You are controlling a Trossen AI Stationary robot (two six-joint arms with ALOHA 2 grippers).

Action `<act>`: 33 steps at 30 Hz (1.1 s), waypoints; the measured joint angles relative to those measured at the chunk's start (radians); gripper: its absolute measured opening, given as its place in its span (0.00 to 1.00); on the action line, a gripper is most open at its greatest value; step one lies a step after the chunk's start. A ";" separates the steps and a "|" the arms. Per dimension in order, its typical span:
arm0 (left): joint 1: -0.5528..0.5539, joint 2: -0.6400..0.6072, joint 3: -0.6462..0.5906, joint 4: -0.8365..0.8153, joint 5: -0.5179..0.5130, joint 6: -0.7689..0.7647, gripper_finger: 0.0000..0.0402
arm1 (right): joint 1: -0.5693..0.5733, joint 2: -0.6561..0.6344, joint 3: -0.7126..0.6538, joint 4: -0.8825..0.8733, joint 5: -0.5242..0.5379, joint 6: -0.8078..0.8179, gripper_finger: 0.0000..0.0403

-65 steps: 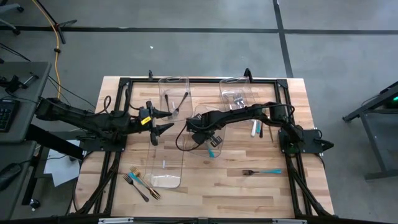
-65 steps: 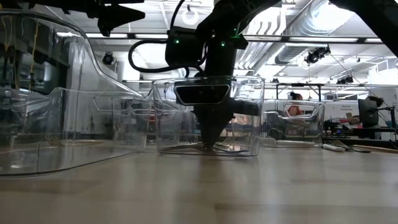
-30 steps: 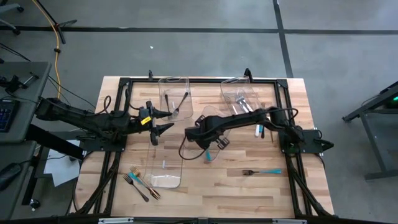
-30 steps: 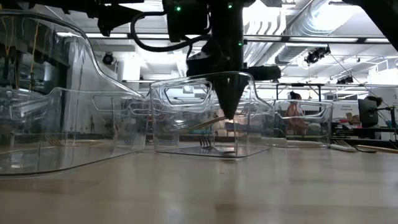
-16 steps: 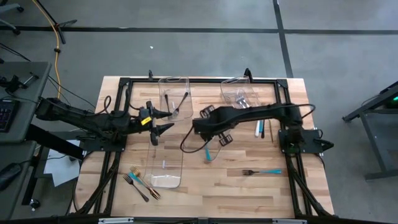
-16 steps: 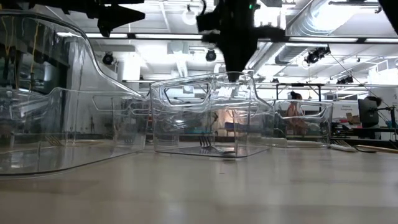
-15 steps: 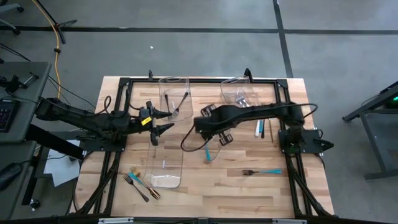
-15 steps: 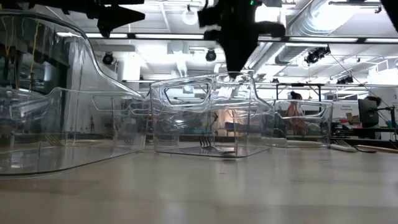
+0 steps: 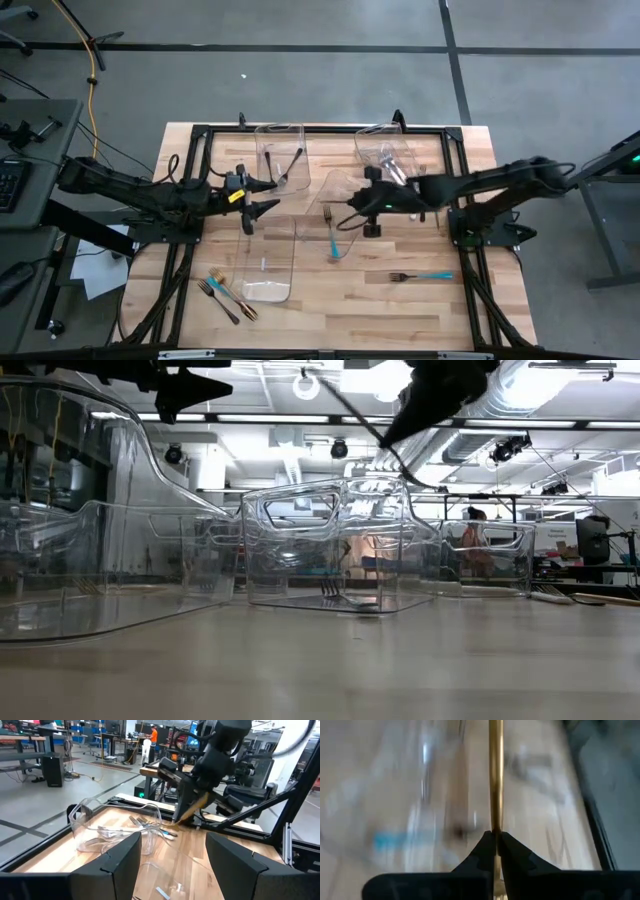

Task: Sort silverware by color (type)
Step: Put the gold fork into the bottom left transparent bin

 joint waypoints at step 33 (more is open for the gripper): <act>0.000 0.299 0.000 0.461 0.076 0.169 0.53 | 0.009 0.282 -0.091 1.045 -0.098 0.058 0.01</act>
